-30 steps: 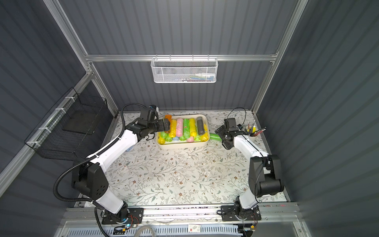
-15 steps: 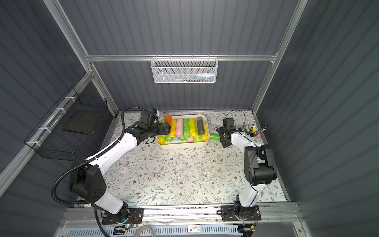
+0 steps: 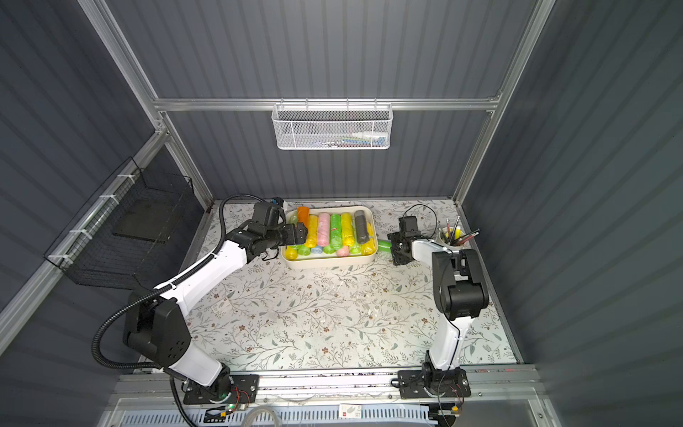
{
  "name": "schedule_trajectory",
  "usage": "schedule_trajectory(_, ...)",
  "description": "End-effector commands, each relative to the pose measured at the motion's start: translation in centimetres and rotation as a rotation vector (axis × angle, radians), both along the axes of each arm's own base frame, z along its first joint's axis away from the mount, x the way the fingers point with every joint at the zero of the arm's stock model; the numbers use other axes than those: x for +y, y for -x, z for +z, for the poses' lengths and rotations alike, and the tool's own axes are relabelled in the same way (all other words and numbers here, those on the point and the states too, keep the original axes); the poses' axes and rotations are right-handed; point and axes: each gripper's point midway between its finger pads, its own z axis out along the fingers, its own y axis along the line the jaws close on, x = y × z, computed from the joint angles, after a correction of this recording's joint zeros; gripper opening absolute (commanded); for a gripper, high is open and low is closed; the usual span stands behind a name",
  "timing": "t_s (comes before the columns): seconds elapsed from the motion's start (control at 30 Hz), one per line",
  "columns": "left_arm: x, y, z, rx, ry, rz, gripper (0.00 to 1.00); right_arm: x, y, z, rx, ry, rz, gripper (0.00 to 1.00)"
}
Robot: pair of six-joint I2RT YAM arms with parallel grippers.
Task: Put the roll of trash bags into the storage box
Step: Pick up the roll of trash bags from the center of the board.
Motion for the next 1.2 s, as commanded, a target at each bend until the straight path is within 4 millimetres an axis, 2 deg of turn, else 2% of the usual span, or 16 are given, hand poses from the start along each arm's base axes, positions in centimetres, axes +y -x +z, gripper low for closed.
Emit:
schedule_trajectory(0.0,0.1,0.6,1.2,-0.027,0.02,0.001,1.0,0.2,-0.4,-1.0,0.025,-0.057,-0.041,0.77)
schedule_trajectory(0.13,0.4,0.7,1.7,-0.044,0.016,0.009,1.0,0.6,-0.3,-2.1,0.043,-0.099,-0.056,0.73)
schedule_trajectory(0.23,0.7,0.8,1.9,-0.057,0.011,0.016,1.0,0.7,-0.2,-2.8,0.058,-0.111,-0.054,0.63)
schedule_trajectory(0.37,0.9,0.9,2.3,-0.074,0.013,0.02,1.0,0.3,0.0,-2.7,0.072,-0.076,-0.036,0.49)
schedule_trajectory(0.5,0.9,0.9,2.6,-0.084,0.017,0.023,1.0,0.0,0.1,-2.2,0.063,-0.062,-0.021,0.44)
schedule_trajectory(0.57,1.0,0.9,2.5,-0.081,0.017,0.026,1.0,-0.1,-0.1,-1.6,0.047,-0.042,-0.001,0.4)
schedule_trajectory(0.7,0.7,1.0,2.3,-0.073,0.028,0.019,1.0,0.4,-1.1,0.0,-0.022,-0.008,0.092,0.43)
schedule_trajectory(0.8,0.5,0.9,2.3,-0.073,0.036,0.012,1.0,1.1,-1.4,1.1,-0.062,0.012,0.148,0.41)
schedule_trajectory(1.17,0.6,0.8,2.4,-0.084,0.026,0.01,1.0,0.6,-1.2,7.2,-0.103,0.303,0.29,0.39)
